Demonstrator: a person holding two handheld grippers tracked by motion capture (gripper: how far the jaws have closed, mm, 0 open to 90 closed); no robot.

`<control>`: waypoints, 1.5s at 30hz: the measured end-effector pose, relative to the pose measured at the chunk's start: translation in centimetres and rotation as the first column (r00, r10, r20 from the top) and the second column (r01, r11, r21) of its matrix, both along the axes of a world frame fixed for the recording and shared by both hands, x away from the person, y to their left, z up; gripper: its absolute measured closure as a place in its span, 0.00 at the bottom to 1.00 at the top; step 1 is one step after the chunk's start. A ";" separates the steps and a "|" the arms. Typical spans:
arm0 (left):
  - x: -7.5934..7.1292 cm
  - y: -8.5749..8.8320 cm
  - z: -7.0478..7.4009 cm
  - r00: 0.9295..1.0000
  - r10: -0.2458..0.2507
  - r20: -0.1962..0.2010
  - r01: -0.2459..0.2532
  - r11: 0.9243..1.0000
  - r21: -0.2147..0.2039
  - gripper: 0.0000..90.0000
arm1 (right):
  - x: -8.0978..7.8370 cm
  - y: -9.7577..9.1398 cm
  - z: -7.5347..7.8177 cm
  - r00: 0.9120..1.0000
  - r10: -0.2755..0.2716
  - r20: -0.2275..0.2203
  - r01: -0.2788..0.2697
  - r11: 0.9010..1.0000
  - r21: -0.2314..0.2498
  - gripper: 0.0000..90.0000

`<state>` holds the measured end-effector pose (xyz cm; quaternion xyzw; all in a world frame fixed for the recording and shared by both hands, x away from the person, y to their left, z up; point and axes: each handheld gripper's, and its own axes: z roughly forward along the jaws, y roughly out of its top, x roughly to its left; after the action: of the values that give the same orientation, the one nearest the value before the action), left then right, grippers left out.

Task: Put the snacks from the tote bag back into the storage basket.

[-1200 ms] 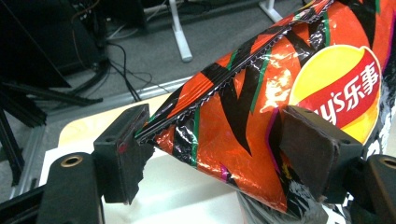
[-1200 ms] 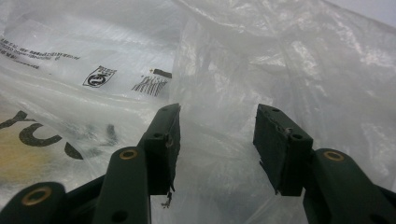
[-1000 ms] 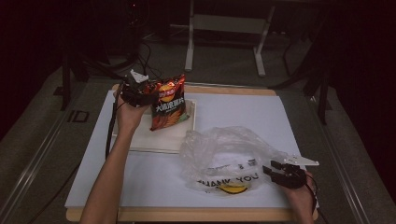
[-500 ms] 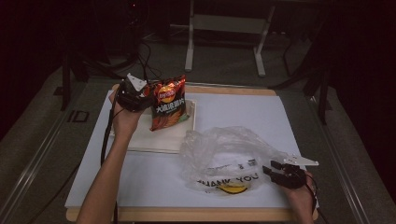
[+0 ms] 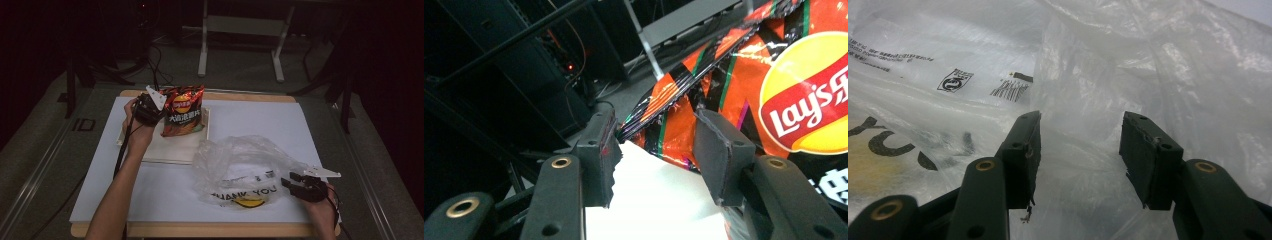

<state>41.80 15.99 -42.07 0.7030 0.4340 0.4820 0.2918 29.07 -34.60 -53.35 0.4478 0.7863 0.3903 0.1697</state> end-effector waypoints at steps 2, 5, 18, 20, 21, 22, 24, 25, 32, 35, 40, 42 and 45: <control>0.4 0.0 -0.1 1.000 0.020 -0.013 -0.020 1.000 -0.001 0.52 | 0.0 0.0 0.0 1.000 -0.001 -0.004 0.001 1.000 0.000 0.56; 1.3 -0.1 -0.1 0.997 0.080 -0.022 -0.080 0.997 -0.013 0.42 | 0.0 0.0 0.0 1.000 0.000 -0.004 0.000 1.000 -0.002 0.56; 4.0 -1.1 -0.4 0.991 0.086 -0.102 -0.098 0.989 -0.112 0.40 | 0.0 0.0 0.0 1.000 0.003 -0.004 -0.003 1.000 0.002 0.56; 4.1 -1.4 -0.4 0.991 0.077 -0.107 -0.089 0.990 -0.111 0.40 | 0.0 0.0 0.0 1.000 0.003 -0.004 -0.003 1.000 0.001 0.56; 4.2 -1.4 -0.5 0.991 0.073 -0.110 -0.085 0.990 -0.112 0.41 | 0.0 0.0 0.0 1.000 0.003 -0.004 -0.003 1.000 0.001 0.56; 4.3 -1.4 -0.5 0.991 0.067 -0.118 -0.081 0.989 -0.123 0.41 | 0.0 0.0 0.0 1.000 0.003 -0.004 -0.003 1.000 0.001 0.56; 4.5 -1.2 -0.7 0.987 0.076 -0.142 -0.097 0.984 -0.151 0.41 | 0.0 0.0 0.0 1.000 0.004 -0.004 -0.004 1.000 0.002 0.56; 4.6 -1.0 -0.8 0.985 0.082 -0.154 -0.110 0.978 -0.177 0.41 | 0.0 0.0 0.0 1.000 0.004 -0.005 -0.004 1.000 0.003 0.56; 4.4 -0.6 -0.6 0.985 0.022 -0.172 -0.060 0.974 -0.220 0.40 | 0.0 0.0 0.0 1.000 0.005 -0.006 -0.005 1.000 0.003 0.56; 4.0 -0.2 -0.3 0.987 0.001 -0.160 -0.040 0.968 -0.246 0.39 | 0.0 0.0 0.0 1.000 0.006 -0.004 -0.006 1.000 0.001 0.56; 3.5 0.3 0.3 0.988 -0.029 -0.150 -0.014 0.961 -0.275 0.39 | 0.0 0.0 0.0 1.000 0.005 -0.003 -0.005 1.000 -0.001 0.56; 3.2 0.6 0.5 0.988 -0.041 -0.149 -0.003 0.959 -0.284 0.39 | 0.0 0.0 0.0 1.000 0.005 -0.005 -0.005 1.000 -0.001 0.56; 2.9 0.9 0.8 0.987 -0.061 -0.149 0.014 0.954 -0.300 0.39 | 0.0 0.0 0.0 1.000 0.004 -0.005 -0.004 1.000 -0.001 0.56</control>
<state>44.69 16.93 -41.27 0.6948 0.5096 0.3490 0.3685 29.03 -34.56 -53.38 0.4469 0.7880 0.3890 0.1671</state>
